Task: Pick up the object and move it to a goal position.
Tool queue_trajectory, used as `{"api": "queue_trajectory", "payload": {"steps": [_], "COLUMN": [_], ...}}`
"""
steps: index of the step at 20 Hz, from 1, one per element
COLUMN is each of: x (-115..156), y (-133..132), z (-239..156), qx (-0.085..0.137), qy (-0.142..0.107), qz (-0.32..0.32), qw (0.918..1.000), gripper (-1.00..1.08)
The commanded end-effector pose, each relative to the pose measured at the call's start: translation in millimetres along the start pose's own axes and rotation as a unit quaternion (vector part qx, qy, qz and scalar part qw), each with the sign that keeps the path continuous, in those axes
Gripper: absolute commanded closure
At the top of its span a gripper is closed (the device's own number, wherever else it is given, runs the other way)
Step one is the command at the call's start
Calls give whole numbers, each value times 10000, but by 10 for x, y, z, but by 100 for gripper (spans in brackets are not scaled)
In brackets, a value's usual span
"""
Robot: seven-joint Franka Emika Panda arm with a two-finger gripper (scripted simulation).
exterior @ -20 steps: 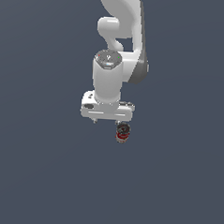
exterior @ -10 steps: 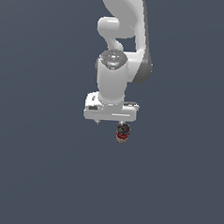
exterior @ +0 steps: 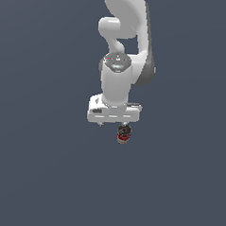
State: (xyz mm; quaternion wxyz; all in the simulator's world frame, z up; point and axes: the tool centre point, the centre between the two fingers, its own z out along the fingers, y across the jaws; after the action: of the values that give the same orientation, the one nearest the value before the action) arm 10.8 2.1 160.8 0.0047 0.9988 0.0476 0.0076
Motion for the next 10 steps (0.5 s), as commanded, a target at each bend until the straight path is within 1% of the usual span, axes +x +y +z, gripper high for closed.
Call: {"api": "queue_trajectory", "payload": {"steps": [1,5,10], "x": [-6,-22,-50], "y": [-61,-193,-385], "z": [35,109,214], "qx": [4,14,34], "qy": [-9,-25,-45], "qz": [-215,-697,-1390], "qw": [9998,9976,9903], "gripper": [-92,-92,-92]}}
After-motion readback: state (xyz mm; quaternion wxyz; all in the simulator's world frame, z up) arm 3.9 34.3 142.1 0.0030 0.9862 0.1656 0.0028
